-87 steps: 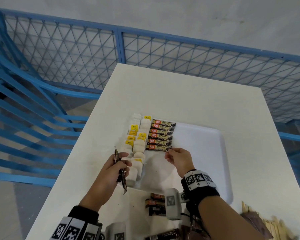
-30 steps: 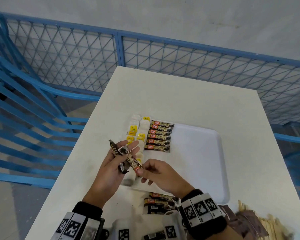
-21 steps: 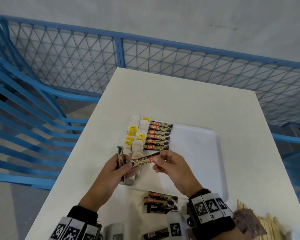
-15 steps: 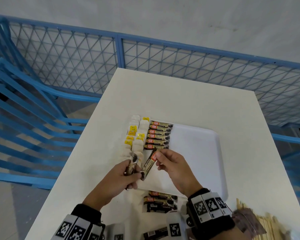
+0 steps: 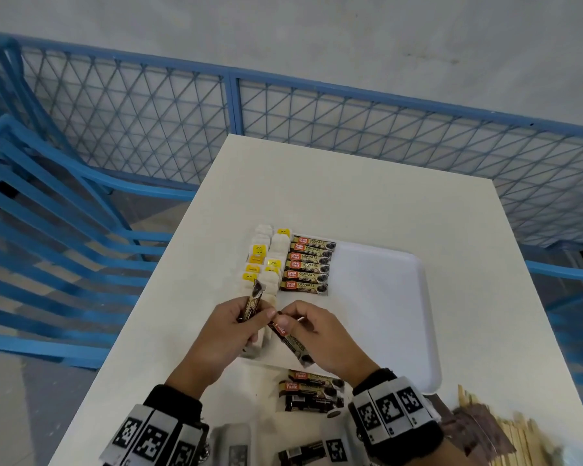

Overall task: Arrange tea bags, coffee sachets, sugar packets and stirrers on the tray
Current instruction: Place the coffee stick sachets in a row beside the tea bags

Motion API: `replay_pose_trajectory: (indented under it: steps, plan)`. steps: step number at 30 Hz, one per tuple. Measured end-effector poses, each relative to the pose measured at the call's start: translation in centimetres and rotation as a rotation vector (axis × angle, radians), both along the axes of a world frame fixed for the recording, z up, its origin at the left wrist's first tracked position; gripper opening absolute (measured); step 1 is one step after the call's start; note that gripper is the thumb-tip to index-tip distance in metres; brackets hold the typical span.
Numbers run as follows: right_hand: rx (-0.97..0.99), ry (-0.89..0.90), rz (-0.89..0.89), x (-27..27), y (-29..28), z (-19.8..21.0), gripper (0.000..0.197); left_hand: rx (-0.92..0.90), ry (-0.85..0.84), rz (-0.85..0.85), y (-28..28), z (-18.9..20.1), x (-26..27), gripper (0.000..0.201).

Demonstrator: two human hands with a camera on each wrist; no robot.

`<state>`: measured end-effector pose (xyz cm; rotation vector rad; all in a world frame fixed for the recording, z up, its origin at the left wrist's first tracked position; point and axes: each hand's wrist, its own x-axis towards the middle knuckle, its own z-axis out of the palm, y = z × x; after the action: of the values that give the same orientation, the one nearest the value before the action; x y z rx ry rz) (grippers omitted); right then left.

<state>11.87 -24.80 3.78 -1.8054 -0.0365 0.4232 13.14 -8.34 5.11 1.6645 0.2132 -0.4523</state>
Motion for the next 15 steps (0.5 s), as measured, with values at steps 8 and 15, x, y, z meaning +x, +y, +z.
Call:
replay_pose_trajectory:
  steps: [8, 15]
  plan:
    - [0.244, 0.197, -0.086, -0.8, -1.5, -0.8, 0.016, -0.066, -0.059, 0.227, 0.8, -1.0, -0.2, 0.006]
    - [0.469, 0.242, -0.325, -0.1, -2.2, -1.2, 0.02, -0.059, -0.05, 0.241, 1.2, -1.6, -0.5, 0.008]
